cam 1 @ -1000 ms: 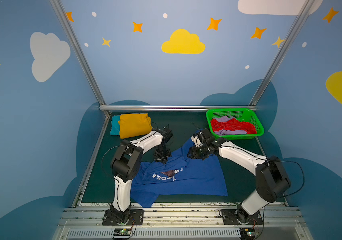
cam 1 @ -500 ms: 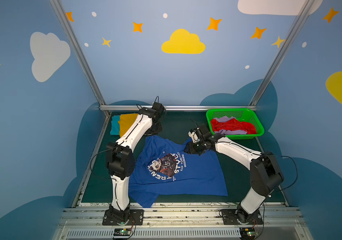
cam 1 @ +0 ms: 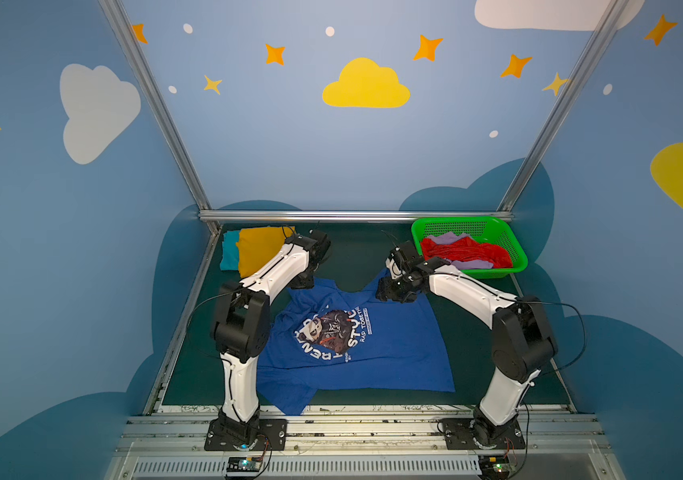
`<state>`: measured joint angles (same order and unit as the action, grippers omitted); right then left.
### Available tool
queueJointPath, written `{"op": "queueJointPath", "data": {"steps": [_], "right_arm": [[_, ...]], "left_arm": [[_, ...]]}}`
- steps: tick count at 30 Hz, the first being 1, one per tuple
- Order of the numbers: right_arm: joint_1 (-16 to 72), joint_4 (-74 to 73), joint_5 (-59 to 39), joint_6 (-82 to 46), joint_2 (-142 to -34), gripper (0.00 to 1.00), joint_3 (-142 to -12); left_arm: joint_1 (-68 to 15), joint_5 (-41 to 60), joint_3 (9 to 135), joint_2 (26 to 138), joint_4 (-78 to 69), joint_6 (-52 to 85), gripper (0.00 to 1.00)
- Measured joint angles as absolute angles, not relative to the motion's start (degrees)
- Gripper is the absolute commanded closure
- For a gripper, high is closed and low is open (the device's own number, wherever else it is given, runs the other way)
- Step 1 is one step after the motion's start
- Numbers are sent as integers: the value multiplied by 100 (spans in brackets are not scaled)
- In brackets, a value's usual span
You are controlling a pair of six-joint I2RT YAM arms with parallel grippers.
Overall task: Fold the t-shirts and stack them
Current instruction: 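Lower both grippers to the near hem corners of the blue t-shirt and grasp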
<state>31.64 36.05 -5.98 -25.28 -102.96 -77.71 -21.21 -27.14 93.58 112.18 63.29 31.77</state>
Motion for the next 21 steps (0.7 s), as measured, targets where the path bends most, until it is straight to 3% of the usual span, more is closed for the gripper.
{"op": "queueJointPath", "data": {"steps": [2,5,7,12,15,18,21], "right_arm": [[3105,3782,-419,-2530,-10237,37,-7706],[3138,3990,-272,-2523,-10020,37,-7487],[3251,4209,-167,-2528,-9666,37,-7157],[3559,5043,-47,-2917,-8532,20,-6261],[3579,5551,-64,-3277,-7950,17,-5723],[3573,5966,-102,-3632,-7612,13,-5207],[3441,6200,-211,-3885,-7561,13,-4823]], "left_arm": [[-2018,-2613,9078,11008,6335,3218,26],[-1940,-2359,8493,10545,6241,3308,44],[-1964,-2110,7841,9992,6233,3420,49],[-2287,-1420,6396,8103,6495,3868,44],[-2591,-867,5693,7192,6624,4305,42],[-2926,-403,5037,6873,6772,4737,40],[-3127,25,4464,6783,6873,5100,32]]}}
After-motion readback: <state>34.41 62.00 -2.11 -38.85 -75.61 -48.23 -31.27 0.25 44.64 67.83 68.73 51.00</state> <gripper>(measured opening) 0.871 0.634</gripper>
